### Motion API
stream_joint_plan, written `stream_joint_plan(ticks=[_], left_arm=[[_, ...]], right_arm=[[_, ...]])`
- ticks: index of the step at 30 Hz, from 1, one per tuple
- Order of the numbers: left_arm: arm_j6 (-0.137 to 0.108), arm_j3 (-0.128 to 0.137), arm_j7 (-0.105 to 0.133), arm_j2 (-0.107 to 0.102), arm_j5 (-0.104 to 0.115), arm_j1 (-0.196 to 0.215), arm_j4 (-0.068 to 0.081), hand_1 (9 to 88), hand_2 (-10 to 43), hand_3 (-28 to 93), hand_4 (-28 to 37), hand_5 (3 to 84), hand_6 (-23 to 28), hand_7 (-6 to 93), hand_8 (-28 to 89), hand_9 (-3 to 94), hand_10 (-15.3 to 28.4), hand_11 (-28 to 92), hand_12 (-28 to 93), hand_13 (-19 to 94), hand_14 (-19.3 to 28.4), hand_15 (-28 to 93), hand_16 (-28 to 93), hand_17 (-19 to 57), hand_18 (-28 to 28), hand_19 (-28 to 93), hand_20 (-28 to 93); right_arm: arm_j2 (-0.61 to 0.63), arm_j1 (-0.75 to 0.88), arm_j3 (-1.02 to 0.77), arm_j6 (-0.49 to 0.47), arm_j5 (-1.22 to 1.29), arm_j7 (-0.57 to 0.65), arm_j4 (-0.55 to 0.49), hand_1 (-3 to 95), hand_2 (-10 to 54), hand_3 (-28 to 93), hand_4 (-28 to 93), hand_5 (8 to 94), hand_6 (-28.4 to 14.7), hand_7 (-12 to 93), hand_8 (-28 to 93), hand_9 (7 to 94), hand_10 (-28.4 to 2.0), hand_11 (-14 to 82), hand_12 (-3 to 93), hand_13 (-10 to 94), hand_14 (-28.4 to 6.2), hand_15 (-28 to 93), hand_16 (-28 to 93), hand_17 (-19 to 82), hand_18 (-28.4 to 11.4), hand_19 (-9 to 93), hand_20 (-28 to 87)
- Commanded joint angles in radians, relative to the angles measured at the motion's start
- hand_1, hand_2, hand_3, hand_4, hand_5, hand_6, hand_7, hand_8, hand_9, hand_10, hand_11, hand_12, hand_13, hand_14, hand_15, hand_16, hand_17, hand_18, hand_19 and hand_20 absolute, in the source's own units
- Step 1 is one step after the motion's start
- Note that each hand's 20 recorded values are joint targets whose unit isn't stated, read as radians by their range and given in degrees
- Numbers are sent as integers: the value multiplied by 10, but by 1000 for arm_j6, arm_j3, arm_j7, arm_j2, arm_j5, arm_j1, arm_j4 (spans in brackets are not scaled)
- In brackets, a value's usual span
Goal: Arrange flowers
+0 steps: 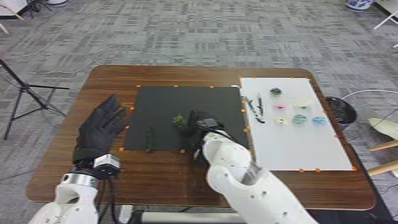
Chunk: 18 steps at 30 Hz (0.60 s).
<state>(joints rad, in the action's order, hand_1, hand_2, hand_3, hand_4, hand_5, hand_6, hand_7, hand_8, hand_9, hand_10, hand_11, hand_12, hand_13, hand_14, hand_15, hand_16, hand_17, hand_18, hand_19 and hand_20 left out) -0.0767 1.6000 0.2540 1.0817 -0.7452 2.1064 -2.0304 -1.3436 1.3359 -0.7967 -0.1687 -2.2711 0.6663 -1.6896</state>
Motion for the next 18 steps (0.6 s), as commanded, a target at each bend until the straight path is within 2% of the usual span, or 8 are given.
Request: stream_joint_plan(ticks=[1, 3, 7, 10, 13, 15, 18], left_arm=[[42, 20, -3, 3, -14, 26, 0, 238, -11, 661, -283, 260, 22, 193, -104, 215, 106, 121, 174, 169, 125, 128, 74, -145, 193, 416, 80], [41, 20, -1, 3, -13, 30, -2, 238, -11, 661, -283, 260, 22, 193, -104, 215, 106, 121, 174, 168, 125, 129, 74, -145, 193, 416, 80], [58, 16, -7, 3, -15, 17, 5, 238, -10, 661, -283, 260, 22, 193, -104, 215, 106, 121, 174, 168, 125, 129, 75, -145, 193, 415, 80], [57, 9, -5, 1, -15, 7, 8, 239, -11, 661, -283, 260, 22, 194, -104, 215, 105, 121, 174, 168, 125, 128, 75, -145, 193, 415, 80], [45, -8, -1, -5, -13, -9, 10, 239, -11, 661, -283, 260, 22, 193, -104, 215, 105, 121, 174, 168, 125, 127, 75, -145, 193, 415, 80], [53, -16, 0, -8, -14, -23, 15, 240, -10, 660, -283, 255, 20, 193, -104, 214, 105, 120, 175, 167, 125, 127, 76, -145, 193, 415, 80], [45, -37, 2, -12, -14, -45, 21, 240, -10, 661, -283, 252, 20, 193, -104, 213, 105, 120, 175, 168, 125, 127, 76, -145, 193, 415, 80]], right_arm=[[-43, 1, -26, 29, 52, 54, 36, 426, -95, 823, -234, 853, 17, 478, 213, 899, -72, 655, 472, 837, -82, 903, 398, 436, -236, 932, 496], [-52, 0, -25, 29, 49, 52, 41, 427, -95, 822, -235, 855, 19, 472, 212, 899, -72, 653, 471, 838, -83, 902, 398, 438, -235, 932, 497], [-61, 3, -19, 47, 43, 50, 36, 427, -95, 821, -237, 855, 21, 466, 213, 899, -71, 650, 471, 839, -82, 901, 399, 439, -234, 932, 498], [-61, 12, -3, 50, 34, 48, 24, 427, -95, 821, -237, 856, 21, 463, 214, 900, -71, 648, 472, 839, -81, 900, 400, 440, -234, 932, 499], [-67, 24, -6, 45, 49, 47, 17, 428, -95, 818, -239, 857, 20, 459, 214, 900, -70, 646, 472, 839, -81, 900, 401, 440, -234, 932, 500], [-73, 29, -9, 51, 55, 50, 21, 429, -95, 816, -242, 858, 20, 456, 214, 900, -70, 643, 472, 839, -80, 899, 400, 440, -233, 932, 500], [-72, 40, -8, 42, 56, 52, 24, 430, -95, 815, -244, 856, 22, 454, 215, 900, -69, 640, 472, 839, -80, 898, 401, 439, -233, 932, 498]])
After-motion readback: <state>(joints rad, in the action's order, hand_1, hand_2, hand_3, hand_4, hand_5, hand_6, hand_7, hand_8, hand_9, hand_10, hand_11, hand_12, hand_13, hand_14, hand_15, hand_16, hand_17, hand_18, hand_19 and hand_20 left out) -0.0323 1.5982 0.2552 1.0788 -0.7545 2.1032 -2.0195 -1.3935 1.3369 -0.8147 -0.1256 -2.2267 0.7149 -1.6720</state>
